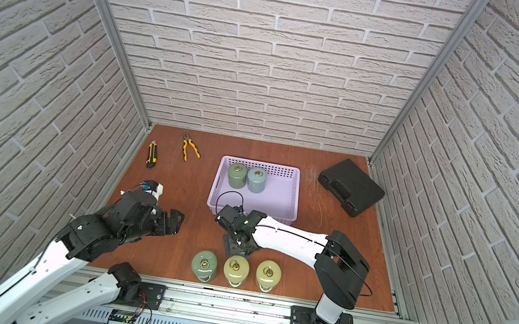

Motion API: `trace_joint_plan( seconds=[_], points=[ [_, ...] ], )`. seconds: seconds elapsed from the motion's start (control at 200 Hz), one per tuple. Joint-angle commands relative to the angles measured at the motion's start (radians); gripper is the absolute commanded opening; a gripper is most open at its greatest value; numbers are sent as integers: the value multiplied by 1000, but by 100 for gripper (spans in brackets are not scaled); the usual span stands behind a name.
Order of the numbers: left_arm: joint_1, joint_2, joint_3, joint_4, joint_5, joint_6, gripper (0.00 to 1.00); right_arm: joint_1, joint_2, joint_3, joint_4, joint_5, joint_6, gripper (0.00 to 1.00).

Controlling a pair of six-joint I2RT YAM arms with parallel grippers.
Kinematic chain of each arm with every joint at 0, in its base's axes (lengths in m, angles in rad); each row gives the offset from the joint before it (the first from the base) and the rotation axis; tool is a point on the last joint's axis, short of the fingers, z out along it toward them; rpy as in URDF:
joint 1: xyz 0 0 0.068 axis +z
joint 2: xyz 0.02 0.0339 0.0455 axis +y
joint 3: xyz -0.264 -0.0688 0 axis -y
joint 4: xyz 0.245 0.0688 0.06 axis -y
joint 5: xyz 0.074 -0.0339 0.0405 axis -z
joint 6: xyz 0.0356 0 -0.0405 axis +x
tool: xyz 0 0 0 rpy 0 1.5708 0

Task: Take the tea canister out of the basket
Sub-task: Place the tea canister at the center of the board, then pick up the tea canister from the basket.

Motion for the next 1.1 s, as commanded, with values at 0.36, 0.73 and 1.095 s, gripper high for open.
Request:
trace_joint_plan(
  seconds=[0.36,0.73,1.095],
  points=[
    [9,29,16,38,15,41,98,7,-45,33,1,20,6,100],
    [9,250,171,55,5,156,98,-3,-163,105,-49,59,-33,100],
    [26,523,367,81,43,292,98,-23,-306,108,-78,155,-121,100]
  ],
)
